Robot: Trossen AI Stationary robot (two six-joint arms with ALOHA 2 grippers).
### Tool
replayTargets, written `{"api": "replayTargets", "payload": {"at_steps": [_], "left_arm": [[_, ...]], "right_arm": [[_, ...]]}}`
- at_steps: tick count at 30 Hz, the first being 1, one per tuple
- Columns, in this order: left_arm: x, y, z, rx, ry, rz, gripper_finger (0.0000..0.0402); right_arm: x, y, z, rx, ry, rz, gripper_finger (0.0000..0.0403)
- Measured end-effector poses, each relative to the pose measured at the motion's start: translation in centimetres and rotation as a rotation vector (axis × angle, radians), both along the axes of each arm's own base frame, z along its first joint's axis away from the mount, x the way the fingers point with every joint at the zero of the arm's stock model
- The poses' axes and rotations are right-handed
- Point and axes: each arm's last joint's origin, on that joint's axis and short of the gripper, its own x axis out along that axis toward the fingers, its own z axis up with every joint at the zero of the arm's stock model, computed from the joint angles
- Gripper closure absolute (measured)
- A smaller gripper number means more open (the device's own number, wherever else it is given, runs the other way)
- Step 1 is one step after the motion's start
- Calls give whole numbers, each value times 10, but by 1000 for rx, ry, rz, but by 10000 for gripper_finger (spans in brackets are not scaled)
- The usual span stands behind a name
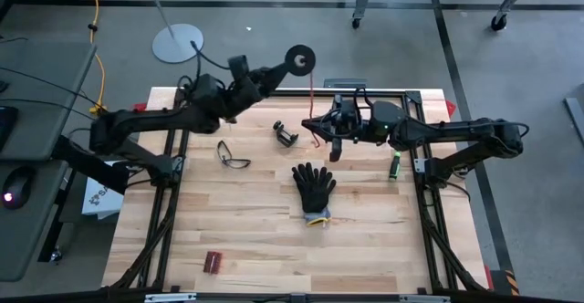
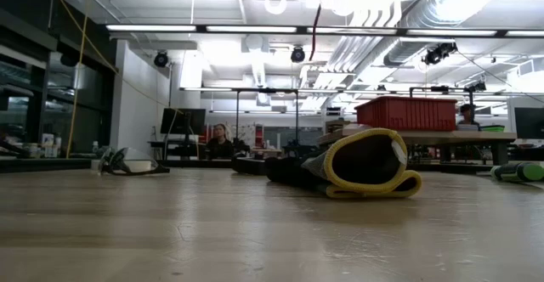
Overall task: Coil cords
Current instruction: Coil the orange wire onto the spool
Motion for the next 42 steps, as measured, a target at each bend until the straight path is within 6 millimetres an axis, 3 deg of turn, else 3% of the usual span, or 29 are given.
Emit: {"api": "replayTargets", "payload": {"at_steps": [6, 9, 18, 30, 34, 42], "left_arm": [[21, 1, -20, -270, -46, -311, 401], [26, -1, -24, -348, -58, -378, 401], [20, 14, -21, -255, -89, -208, 401], [18, 25, -21, -271, -98, -156, 401], [17, 26, -21, -265, -101, -153, 401], [12, 29, -14, -146, -100, -188, 401]], "right_arm": [[0, 3, 2, -25, -24, 10, 403], [0, 3, 2, -25, -24, 9, 403], [4, 5, 1, -21, -34, 17, 403], [18, 10, -14, 46, -18, 27, 398], [24, 10, -20, 62, -8, -4, 366], [26, 9, -23, 57, 5, -26, 253]]}}
